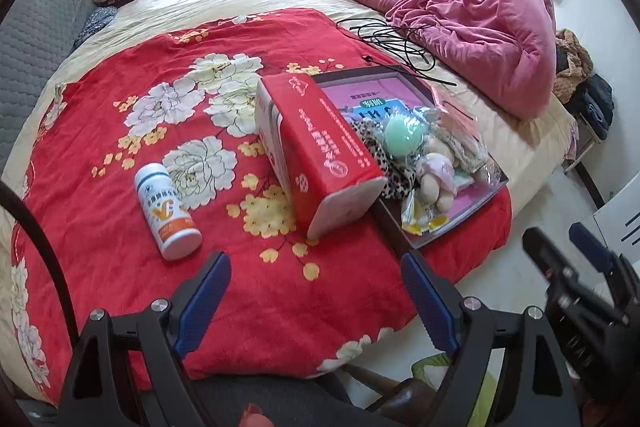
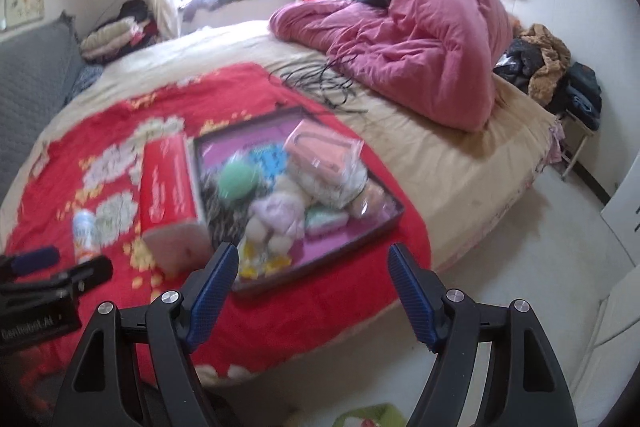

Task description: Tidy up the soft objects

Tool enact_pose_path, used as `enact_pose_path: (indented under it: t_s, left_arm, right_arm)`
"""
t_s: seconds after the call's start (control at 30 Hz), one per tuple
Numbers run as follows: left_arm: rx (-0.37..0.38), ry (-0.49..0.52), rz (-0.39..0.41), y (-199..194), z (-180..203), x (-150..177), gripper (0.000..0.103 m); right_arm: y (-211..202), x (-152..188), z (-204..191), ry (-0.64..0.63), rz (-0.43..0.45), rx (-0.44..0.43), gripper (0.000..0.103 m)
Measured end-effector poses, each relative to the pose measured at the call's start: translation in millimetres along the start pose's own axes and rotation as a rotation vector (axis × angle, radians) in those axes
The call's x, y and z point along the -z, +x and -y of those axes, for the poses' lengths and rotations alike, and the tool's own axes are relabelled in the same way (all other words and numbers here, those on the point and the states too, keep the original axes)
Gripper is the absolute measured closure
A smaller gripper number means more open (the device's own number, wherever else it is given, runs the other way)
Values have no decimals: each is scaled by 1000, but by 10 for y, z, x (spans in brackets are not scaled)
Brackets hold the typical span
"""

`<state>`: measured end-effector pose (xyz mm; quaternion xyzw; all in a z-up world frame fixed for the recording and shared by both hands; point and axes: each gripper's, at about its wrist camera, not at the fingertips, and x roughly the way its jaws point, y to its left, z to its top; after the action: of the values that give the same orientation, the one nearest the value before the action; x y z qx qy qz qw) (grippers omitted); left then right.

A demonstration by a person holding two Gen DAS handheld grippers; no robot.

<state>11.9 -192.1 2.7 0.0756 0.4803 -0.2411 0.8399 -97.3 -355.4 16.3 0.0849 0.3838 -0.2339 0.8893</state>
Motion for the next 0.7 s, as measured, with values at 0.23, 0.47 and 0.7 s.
enact_pose_path:
  t_s: [0.23,0.47,0.7]
  left_arm:
    - [-34,-11,4,-19,-77,198,17]
    - [-47,-26,25,-98,-130,314,17]
    - [-40,-15,47,-210,-41,342,17]
  right_arm:
    - [-24,263,-81,-10,-22,9,25]
    - [-195,295,-98,-13,26,7,25]
    - [-285,276,-107,3,32,-3,25]
